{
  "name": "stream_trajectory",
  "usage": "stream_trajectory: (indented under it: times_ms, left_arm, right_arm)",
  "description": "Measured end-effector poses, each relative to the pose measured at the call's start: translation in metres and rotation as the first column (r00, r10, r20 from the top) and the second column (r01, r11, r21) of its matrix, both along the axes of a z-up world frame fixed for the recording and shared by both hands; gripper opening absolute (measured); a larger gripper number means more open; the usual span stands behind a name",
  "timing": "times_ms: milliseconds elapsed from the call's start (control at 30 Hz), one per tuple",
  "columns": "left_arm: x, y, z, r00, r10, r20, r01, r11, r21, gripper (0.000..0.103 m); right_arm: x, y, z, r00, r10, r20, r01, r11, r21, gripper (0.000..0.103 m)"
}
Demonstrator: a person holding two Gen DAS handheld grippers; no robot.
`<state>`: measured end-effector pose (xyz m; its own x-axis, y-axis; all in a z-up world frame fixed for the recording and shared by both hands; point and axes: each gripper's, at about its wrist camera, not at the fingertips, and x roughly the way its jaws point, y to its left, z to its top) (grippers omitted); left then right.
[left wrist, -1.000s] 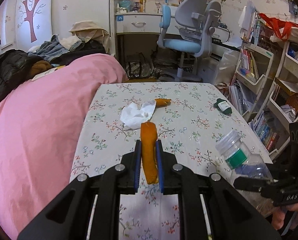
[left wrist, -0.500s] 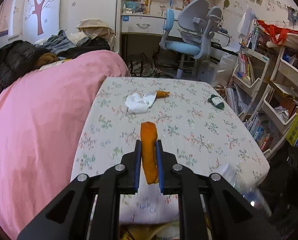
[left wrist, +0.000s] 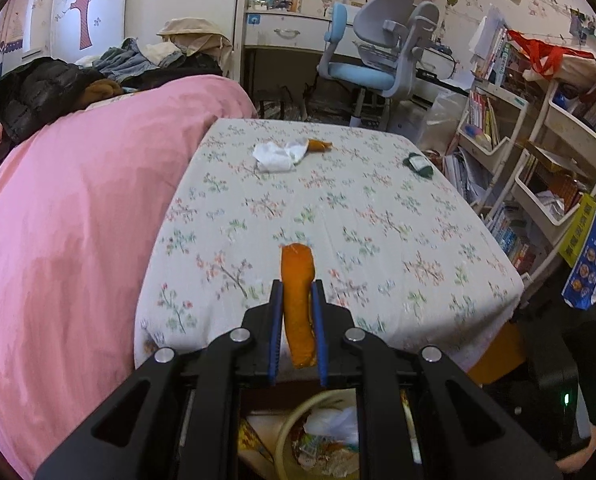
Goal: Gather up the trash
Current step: 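Drop the bottle and orange peel into the yellow bucket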
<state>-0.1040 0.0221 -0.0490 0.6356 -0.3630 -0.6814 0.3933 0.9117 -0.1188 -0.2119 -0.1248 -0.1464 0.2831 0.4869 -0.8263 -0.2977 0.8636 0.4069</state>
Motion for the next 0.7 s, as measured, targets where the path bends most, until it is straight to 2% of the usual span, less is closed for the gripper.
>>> stream_trajectory:
  times_ms: [133, 267, 333, 400, 500, 533, 567, 633, 700]
  left_arm:
    - [-0.013, -0.002, -0.005, 0.999, -0.026, -0.03, 0.026, 1.0, -0.011, 0.015]
    - [-0.031, -0.012, -0.019, 0.991, -0.082, -0.102, 0.081, 0.997, -0.011, 0.015]
    - [-0.042, -0.022, -0.031, 0.981, -0.114, -0.156, 0.118, 0.993, 0.015, 0.015]
    - [-0.053, -0.036, -0.046, 0.961, -0.158, -0.227, 0.174, 0.983, 0.052, 0.016]
    - [-0.064, -0.053, -0.066, 0.93, -0.209, -0.302, 0.256, 0.959, 0.123, 0.017]
    - [-0.065, -0.057, -0.069, 0.928, -0.214, -0.307, 0.267, 0.953, 0.144, 0.022]
    - [-0.066, -0.059, -0.069, 0.928, -0.215, -0.304, 0.272, 0.949, 0.16, 0.04]
    - [-0.065, -0.056, -0.065, 0.944, -0.19, -0.27, 0.241, 0.955, 0.171, 0.061]
    - [-0.063, -0.051, -0.062, 0.955, -0.164, -0.245, 0.208, 0.964, 0.165, 0.062]
  right_arm:
    - [-0.004, -0.022, 0.021, 0.988, -0.118, 0.101, 0.117, 0.993, 0.024, 0.066]
    - [-0.005, -0.051, 0.037, 0.95, -0.261, 0.169, 0.254, 0.965, 0.059, 0.072]
    - [-0.003, -0.063, 0.041, 0.931, -0.317, 0.183, 0.306, 0.948, 0.088, 0.072]
    - [0.0, -0.072, 0.044, 0.913, -0.357, 0.199, 0.342, 0.934, 0.106, 0.072]
    - [0.001, -0.079, 0.047, 0.898, -0.382, 0.219, 0.367, 0.924, 0.109, 0.072]
    - [0.002, -0.079, 0.048, 0.895, -0.386, 0.223, 0.371, 0.923, 0.107, 0.072]
    - [0.004, -0.077, 0.048, 0.894, -0.387, 0.224, 0.374, 0.922, 0.101, 0.073]
    - [0.006, -0.077, 0.045, 0.893, -0.389, 0.227, 0.377, 0.921, 0.093, 0.073]
    - [0.004, -0.08, 0.047, 0.889, -0.393, 0.236, 0.383, 0.919, 0.089, 0.076]
